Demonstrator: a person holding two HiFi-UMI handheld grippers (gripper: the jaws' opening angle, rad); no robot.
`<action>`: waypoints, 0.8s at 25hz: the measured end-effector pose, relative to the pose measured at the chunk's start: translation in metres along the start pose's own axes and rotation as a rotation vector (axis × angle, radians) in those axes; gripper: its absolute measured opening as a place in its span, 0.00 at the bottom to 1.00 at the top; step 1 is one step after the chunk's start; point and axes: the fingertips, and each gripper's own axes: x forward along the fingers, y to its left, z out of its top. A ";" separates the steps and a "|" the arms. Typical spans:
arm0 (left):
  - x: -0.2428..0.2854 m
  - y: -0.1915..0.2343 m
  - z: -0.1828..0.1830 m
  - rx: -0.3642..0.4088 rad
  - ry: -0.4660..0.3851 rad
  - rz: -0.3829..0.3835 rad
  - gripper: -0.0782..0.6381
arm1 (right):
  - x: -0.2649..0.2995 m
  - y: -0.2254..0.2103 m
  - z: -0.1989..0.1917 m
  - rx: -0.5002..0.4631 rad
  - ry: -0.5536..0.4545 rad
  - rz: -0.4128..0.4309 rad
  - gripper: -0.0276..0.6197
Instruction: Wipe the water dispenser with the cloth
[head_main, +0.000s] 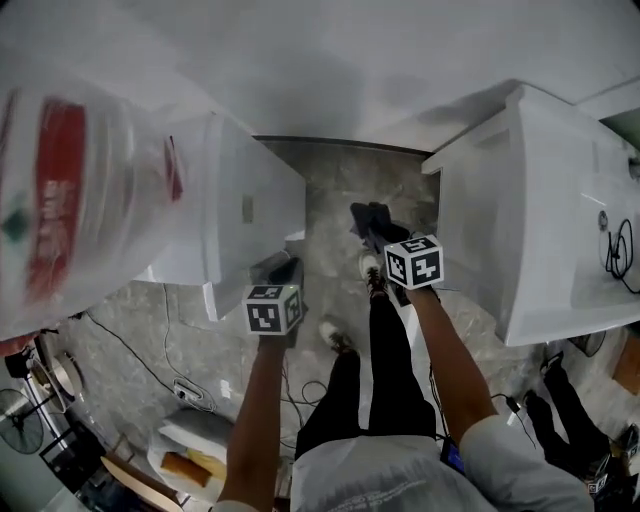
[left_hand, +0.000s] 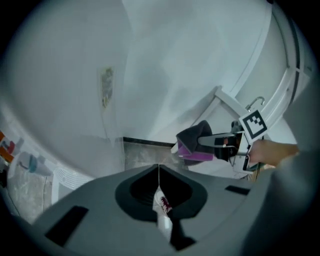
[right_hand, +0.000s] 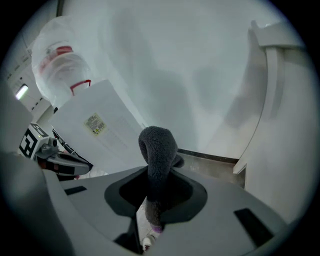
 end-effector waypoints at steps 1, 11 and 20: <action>0.008 0.001 -0.005 0.001 0.031 0.002 0.13 | 0.009 -0.002 -0.006 0.009 0.022 0.008 0.17; 0.095 0.009 -0.015 -0.133 0.106 -0.019 0.13 | 0.122 -0.063 -0.031 0.066 0.166 0.035 0.17; 0.195 0.047 -0.042 -0.029 0.176 -0.026 0.13 | 0.281 -0.093 -0.063 0.267 0.149 0.029 0.17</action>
